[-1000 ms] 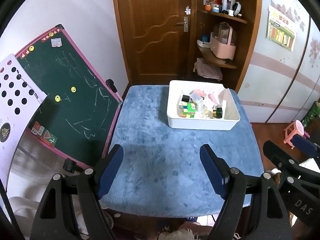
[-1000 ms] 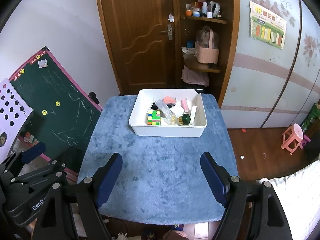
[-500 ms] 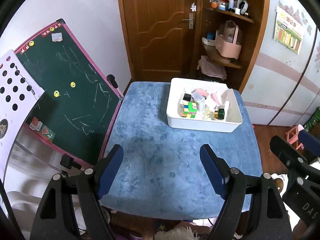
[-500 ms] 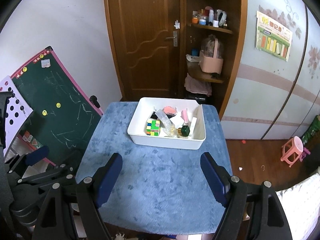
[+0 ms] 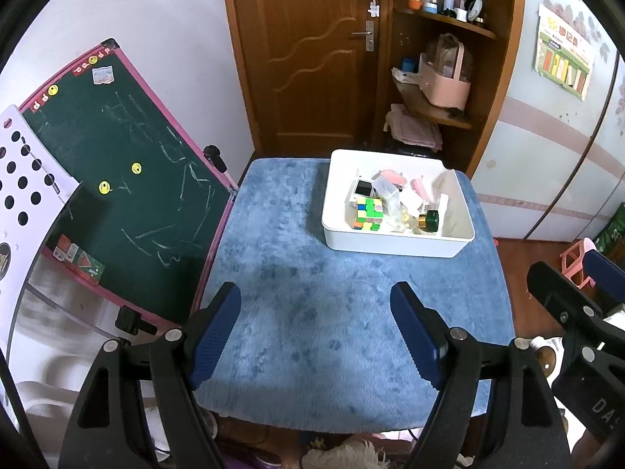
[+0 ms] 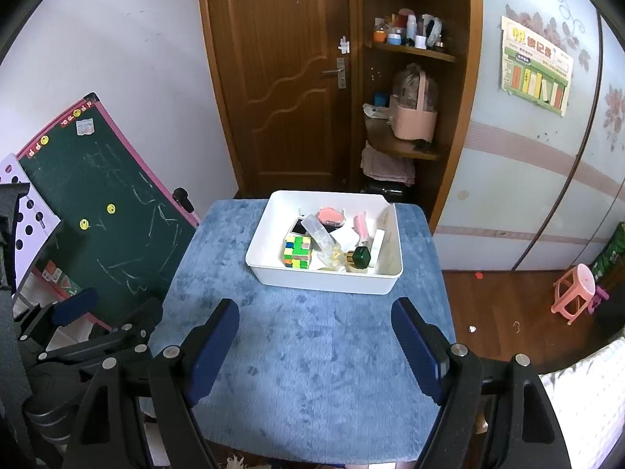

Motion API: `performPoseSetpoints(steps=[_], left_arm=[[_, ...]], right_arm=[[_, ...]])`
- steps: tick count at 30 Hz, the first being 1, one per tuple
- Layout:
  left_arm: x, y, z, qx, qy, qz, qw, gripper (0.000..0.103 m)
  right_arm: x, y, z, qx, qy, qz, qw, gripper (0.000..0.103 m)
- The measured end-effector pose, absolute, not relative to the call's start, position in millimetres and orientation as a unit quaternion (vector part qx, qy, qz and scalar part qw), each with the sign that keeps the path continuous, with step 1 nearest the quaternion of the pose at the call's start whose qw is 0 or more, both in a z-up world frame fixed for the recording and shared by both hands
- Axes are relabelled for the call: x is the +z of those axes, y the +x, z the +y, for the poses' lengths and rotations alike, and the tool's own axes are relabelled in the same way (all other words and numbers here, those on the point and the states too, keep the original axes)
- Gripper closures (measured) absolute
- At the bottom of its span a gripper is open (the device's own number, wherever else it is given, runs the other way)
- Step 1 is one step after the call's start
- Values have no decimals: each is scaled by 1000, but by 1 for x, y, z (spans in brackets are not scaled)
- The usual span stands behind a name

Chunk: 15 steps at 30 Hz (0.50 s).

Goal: Organize rigid objects

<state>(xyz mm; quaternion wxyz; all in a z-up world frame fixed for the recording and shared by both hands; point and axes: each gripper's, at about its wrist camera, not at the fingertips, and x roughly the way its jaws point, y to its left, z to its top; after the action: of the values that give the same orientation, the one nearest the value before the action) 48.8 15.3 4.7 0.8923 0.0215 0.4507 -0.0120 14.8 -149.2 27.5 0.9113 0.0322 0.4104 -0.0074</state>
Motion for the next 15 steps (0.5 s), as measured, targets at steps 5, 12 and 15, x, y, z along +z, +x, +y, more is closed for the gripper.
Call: performPoseSetpoints(steps=[5,12,15], left_arm=[[4,51,15,-14,24,452,891,21],[4,52,14,-14,24,453,891,21],[4,52,13,-15,26,453,891,21]], right_arm=[[27,16,-150,-7,32,411,911,22],[27,19,-152,-7,35,412,910,22],[27,20,-152,-8,35,412,911,22]])
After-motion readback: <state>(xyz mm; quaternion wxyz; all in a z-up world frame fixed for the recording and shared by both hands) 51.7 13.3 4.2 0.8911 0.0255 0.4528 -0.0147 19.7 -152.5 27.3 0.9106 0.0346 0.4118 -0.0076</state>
